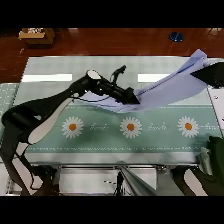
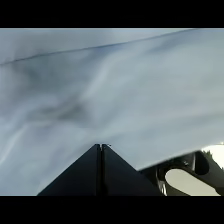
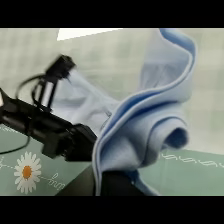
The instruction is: Fold the shirts.
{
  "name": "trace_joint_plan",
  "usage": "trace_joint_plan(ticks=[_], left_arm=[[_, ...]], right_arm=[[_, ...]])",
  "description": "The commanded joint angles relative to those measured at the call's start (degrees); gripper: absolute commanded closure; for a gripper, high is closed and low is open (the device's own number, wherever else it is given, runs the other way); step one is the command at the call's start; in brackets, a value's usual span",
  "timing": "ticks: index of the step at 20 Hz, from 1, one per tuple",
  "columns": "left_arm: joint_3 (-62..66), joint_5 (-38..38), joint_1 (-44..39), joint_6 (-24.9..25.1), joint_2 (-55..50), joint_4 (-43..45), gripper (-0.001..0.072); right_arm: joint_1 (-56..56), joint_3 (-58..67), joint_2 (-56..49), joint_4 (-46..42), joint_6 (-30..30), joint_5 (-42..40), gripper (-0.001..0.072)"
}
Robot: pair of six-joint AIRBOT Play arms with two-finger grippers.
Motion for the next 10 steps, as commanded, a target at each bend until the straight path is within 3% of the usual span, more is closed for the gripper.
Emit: trace_joint_plan(ticks=[1, 5, 10], left_arm=[[-0.02, 2.51, -6.27, -1.73, -2.25, -0.24, 0.068], [0.0, 6.05, -10.1, -0.35, -3.32, -1.88, 0.0683], [-0.02, 5.25, 4.22, 0.63, 5.73, 2.97, 0.0684]], right_arm=[[0.04, 0.04, 3.63, -1.66, 2.45, 0.98, 0.0686], [0.07, 0.04, 4.07, -1.64, 2.75, 0.96, 0.0686], [1.51, 0.02, 4.04, -2.12, 2.71, -1.22, 0.0686]])
